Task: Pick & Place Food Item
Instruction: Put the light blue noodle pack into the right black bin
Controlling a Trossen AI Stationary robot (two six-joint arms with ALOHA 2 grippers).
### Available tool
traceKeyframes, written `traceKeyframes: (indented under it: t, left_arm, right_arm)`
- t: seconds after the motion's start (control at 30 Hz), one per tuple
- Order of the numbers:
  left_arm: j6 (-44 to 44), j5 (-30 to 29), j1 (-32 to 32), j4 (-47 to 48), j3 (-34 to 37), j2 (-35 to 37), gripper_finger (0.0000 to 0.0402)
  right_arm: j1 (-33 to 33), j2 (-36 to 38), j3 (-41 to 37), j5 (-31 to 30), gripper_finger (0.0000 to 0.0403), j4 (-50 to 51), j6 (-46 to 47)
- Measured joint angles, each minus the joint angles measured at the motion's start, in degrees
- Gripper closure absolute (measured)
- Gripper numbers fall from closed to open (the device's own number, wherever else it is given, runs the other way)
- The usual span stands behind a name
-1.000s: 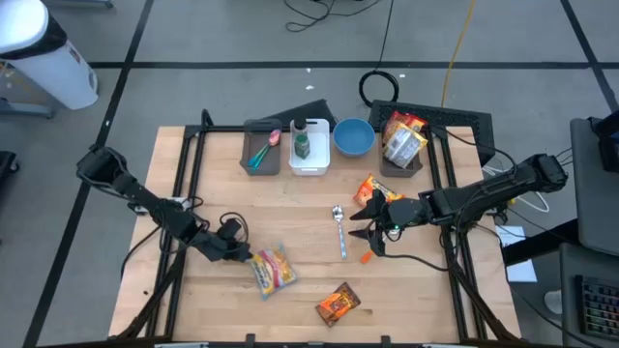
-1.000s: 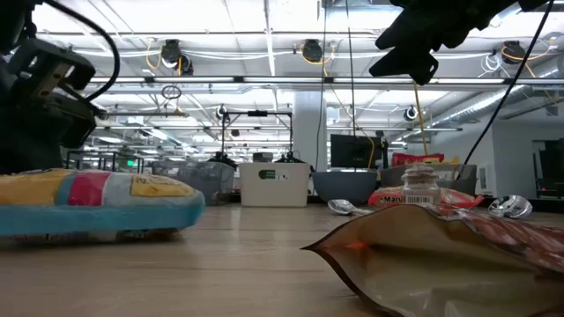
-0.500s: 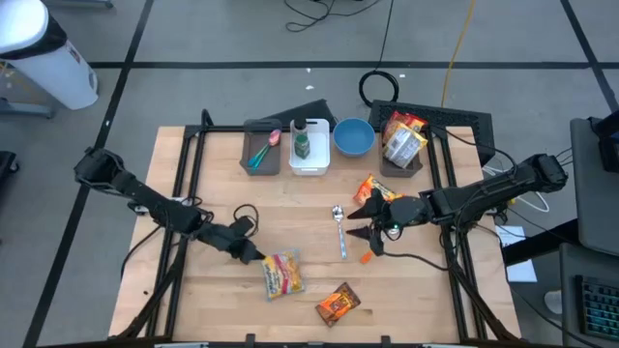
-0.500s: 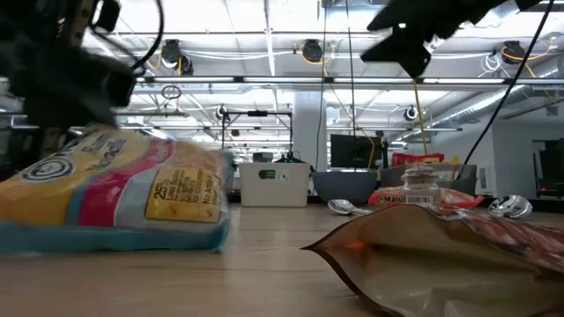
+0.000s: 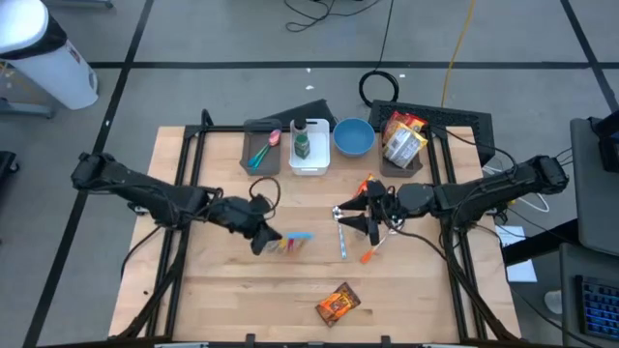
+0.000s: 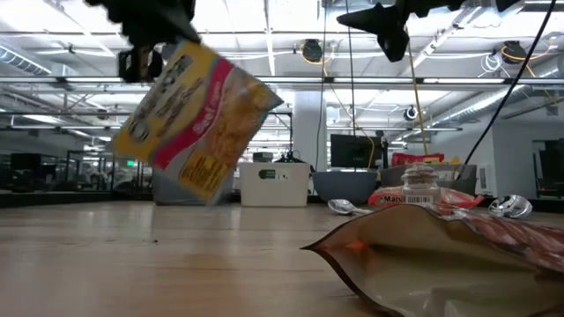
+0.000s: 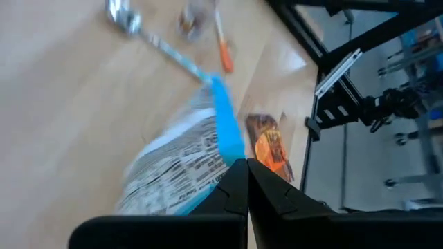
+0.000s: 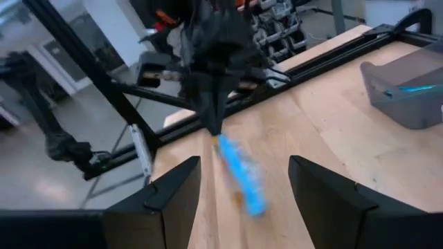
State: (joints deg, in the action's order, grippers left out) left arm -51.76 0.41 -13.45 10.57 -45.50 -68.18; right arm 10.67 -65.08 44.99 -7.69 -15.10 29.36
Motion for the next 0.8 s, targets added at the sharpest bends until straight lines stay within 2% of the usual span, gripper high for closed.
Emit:
traceKeyframes:
  t: [0.2,0.47,0.63,0.8]
  left_arm:
    - [8.8,0.0,3.8,4.8,-8.2,0.0,0.0401]
    - [14.5,4.4,8.6,5.2,-13.0,0.0,0.0401]
    - [14.6,7.0,10.2,5.3,-13.2,-0.1,0.0401]
    - [14.6,7.2,10.4,5.8,-13.2,-0.1,0.0401]
  right_arm:
    - [-1.0,0.0,0.0,1.0,0.0190,-2.2,1.4]
    - [-1.0,-0.9,0.0,2.5,0.0190,-4.8,-2.3]
    - [-2.7,-4.1,0.0,9.2,0.0190,-10.0,-1.9]
    - [-5.2,-6.6,1.6,12.9,0.0190,-10.7,-1.8]
